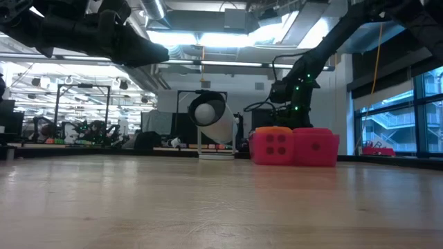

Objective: Pick & Place Dice
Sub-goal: Put the small orange dice into the red bin

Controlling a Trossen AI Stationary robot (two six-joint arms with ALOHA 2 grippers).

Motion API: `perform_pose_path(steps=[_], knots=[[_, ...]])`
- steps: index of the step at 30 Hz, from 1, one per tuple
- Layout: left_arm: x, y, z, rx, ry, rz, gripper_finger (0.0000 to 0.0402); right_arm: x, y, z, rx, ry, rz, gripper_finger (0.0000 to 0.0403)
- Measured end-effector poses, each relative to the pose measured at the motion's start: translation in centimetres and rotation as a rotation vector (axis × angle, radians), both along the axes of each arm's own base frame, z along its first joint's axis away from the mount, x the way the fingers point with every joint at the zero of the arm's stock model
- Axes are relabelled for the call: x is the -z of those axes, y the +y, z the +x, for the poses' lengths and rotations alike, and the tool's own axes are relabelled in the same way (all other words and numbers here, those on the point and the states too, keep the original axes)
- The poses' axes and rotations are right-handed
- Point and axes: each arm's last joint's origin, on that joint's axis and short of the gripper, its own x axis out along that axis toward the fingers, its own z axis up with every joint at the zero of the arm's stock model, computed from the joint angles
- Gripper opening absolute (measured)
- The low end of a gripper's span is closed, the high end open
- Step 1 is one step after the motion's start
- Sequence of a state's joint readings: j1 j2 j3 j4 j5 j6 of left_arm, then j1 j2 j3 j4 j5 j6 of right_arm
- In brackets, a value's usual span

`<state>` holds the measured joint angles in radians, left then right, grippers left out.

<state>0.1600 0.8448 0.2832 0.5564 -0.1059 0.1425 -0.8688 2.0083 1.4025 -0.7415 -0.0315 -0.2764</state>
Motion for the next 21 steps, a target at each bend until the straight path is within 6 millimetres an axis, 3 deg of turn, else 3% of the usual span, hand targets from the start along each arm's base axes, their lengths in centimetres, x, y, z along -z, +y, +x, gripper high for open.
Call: perform_pose_path(steps=[21], knots=[[0.12, 0.0, 0.0, 0.0, 0.012, -0.002, 0.0205, 0.15, 0.0, 0.0, 0.0, 0.002, 0.004, 0.0054]])
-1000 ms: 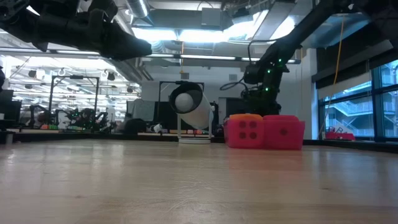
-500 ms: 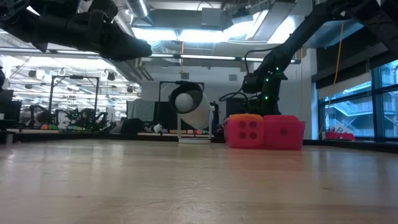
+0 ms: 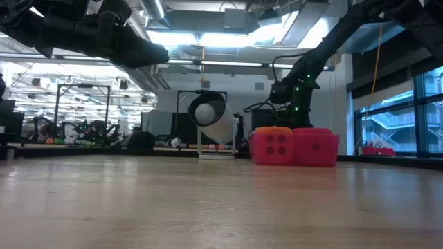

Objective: Pick & Place Dice
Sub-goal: Put the small orange dice into the red bin, then return to Home Position

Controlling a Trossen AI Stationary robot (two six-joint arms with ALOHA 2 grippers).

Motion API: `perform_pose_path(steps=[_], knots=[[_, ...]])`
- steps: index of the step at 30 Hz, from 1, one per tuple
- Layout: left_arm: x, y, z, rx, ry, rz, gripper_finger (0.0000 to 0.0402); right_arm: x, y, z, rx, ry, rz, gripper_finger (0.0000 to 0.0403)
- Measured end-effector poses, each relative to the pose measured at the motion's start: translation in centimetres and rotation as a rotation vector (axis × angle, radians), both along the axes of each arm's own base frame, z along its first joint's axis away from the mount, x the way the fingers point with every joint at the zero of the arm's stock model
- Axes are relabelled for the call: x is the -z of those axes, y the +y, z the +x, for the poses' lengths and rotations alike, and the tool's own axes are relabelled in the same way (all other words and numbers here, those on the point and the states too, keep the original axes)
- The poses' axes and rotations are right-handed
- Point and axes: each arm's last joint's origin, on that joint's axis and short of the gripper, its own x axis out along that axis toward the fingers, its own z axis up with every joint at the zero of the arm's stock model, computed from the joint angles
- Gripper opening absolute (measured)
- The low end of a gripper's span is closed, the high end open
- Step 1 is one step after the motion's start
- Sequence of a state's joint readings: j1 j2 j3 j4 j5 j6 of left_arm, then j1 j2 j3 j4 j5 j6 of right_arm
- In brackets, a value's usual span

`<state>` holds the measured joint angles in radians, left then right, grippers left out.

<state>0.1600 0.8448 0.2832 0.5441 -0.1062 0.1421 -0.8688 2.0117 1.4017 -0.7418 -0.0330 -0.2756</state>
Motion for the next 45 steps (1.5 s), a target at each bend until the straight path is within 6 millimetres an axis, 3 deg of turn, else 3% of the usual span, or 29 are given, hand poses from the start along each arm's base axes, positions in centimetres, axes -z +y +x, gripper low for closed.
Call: perform_pose_path(steps=[19, 27, 37, 45], knots=[[0.0, 0.0, 0.0, 0.0, 0.002, -0.001, 0.0205, 0.0, 0.0, 0.0, 0.002, 0.0, 0.0, 0.0086], [0.0, 0.0, 0.0, -0.001, -0.001, -0.013, 0.0205, -0.1, 0.0, 0.0, 0.003, 0.001, 0.002, 0.0128], [0.0, 0.0, 0.0, -0.001, -0.002, -0.016, 0.0205, -2.5, -0.8, 0.7, 0.027, -0.034, -0.012, 0.0201], [0.0, 0.0, 0.0, -0.001, -0.005, -0.029, 0.0205, -3.9, -0.4, 0.4, 0.029, 0.026, 0.057, 0.021]])
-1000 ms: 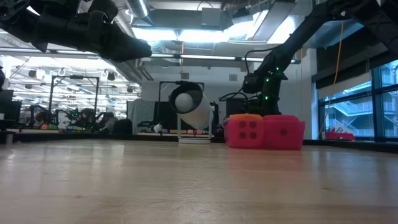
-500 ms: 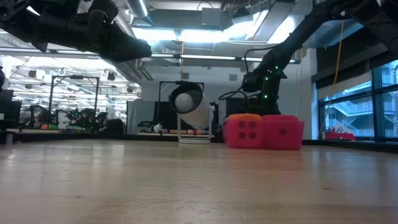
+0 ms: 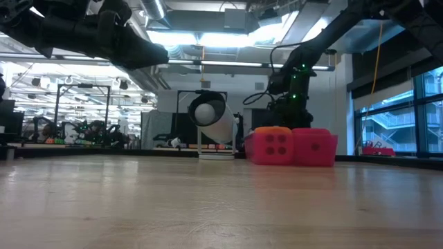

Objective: Pick & Place Dice
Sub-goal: Return to Home Position

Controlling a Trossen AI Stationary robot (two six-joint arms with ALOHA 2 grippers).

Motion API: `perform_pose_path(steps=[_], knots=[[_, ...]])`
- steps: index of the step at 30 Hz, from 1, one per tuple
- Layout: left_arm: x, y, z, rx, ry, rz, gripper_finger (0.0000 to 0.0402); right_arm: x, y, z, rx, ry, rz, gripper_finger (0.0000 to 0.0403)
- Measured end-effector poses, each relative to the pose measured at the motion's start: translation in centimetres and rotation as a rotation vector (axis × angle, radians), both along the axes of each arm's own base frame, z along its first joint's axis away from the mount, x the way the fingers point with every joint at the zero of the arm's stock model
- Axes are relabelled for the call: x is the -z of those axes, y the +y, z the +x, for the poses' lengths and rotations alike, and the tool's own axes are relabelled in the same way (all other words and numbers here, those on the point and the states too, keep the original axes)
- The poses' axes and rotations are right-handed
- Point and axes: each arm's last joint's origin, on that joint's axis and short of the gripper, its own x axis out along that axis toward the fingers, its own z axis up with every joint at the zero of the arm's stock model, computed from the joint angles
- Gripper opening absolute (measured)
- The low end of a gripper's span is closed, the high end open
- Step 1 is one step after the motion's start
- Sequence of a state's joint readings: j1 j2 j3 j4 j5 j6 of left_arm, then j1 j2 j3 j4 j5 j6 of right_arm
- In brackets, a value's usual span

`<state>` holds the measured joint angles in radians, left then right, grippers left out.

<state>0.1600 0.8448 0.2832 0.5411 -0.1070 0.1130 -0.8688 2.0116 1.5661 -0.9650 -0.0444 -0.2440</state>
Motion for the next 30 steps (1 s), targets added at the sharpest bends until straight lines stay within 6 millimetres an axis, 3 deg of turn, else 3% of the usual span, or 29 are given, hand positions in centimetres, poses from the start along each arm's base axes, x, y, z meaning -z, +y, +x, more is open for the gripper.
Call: perform_pose_path(steps=[4, 9, 15, 21, 30], knots=[[-0.3, 0.0, -0.2, 0.0, -0.022, -0.018, 0.0205, -1.2, 0.3, -0.2, -0.003, 0.007, 0.035, 0.0199], [-1.4, -0.2, -1.1, 0.002, -0.099, -0.031, 0.0205, -3.9, 1.2, -0.5, -0.027, -0.13, 0.048, 0.0173], [-3.1, -0.6, -3.1, 0.025, -0.212, -0.015, 0.0191, -8.3, 3.2, -1.0, -0.083, -0.3, 0.04, 0.0106], [-4.3, -1.1, -5.6, 0.094, -0.302, -0.054, 0.0132, -12.8, 6.8, -1.5, -0.209, -0.447, 0.007, 0.0011], [-4.9, -1.9, -8.9, 0.202, -0.393, -0.128, 0.0017, -18.4, 14.2, -2.6, -0.43, -0.57, -0.108, 0.0004]])
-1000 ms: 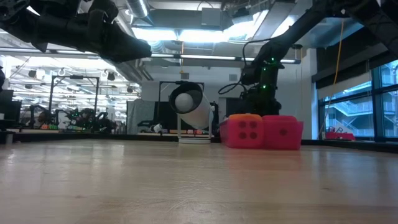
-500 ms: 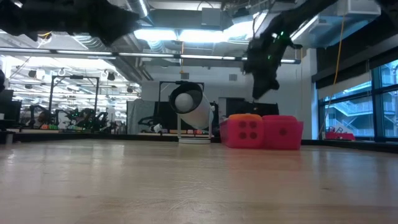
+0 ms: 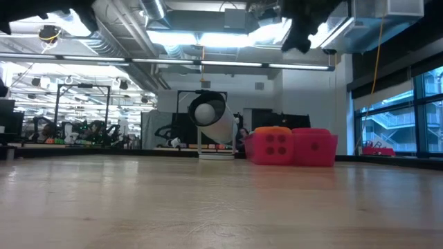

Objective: Pick & Place Dice
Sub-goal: Return to Home Position

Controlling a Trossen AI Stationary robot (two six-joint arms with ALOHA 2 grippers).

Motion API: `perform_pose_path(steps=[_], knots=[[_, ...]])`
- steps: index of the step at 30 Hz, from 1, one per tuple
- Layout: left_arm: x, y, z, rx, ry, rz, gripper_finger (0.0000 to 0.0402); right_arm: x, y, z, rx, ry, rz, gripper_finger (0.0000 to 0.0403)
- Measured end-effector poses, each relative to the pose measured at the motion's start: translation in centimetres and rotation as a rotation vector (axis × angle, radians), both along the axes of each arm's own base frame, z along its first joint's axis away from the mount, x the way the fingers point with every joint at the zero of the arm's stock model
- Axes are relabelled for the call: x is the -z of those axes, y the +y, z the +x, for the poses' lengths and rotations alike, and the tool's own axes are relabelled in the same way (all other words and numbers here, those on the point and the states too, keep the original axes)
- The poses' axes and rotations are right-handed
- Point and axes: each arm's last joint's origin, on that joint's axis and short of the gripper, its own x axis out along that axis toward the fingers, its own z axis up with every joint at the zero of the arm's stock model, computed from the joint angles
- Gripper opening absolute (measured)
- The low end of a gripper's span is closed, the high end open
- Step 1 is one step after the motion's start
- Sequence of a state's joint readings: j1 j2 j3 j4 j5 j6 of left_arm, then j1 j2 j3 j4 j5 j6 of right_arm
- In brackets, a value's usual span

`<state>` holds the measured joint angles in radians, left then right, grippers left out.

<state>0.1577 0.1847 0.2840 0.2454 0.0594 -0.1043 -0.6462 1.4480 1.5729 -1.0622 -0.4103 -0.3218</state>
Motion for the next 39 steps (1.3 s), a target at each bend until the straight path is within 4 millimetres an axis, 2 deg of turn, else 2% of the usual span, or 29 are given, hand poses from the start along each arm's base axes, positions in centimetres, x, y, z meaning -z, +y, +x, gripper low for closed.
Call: perform_pose_path(steps=[6, 11, 15, 24, 35, 39], knots=[[-0.3, -0.4, -2.0, 0.019, -0.076, 0.015, 0.0002, -1.5, 4.7, -3.0, -0.069, -0.17, -0.098, 0.0002], [-0.1, -0.5, -2.7, 0.026, -0.046, 0.011, 0.0001, -0.7, 7.5, -6.9, -0.056, -0.334, -0.16, 0.0001], [0.3, -0.5, -2.4, 0.045, 0.046, 0.029, 0.0001, 0.8, 9.4, -9.6, -0.074, -0.457, -0.183, 0.0001], [1.4, -0.5, -2.3, 0.034, 0.151, 0.05, 0.0001, 4.8, 12.2, -14.0, -0.102, -0.687, -0.209, 0.0001], [1.9, -0.4, -2.1, 0.011, 0.168, 0.071, 0.0001, 9.5, 14.2, -17.2, -0.131, -0.817, -0.22, 0.0], [3.2, -0.3, -1.3, 0.013, 0.159, 0.069, 0.0001, 11.1, 14.7, -17.9, -0.144, -0.904, -0.217, 0.0]])
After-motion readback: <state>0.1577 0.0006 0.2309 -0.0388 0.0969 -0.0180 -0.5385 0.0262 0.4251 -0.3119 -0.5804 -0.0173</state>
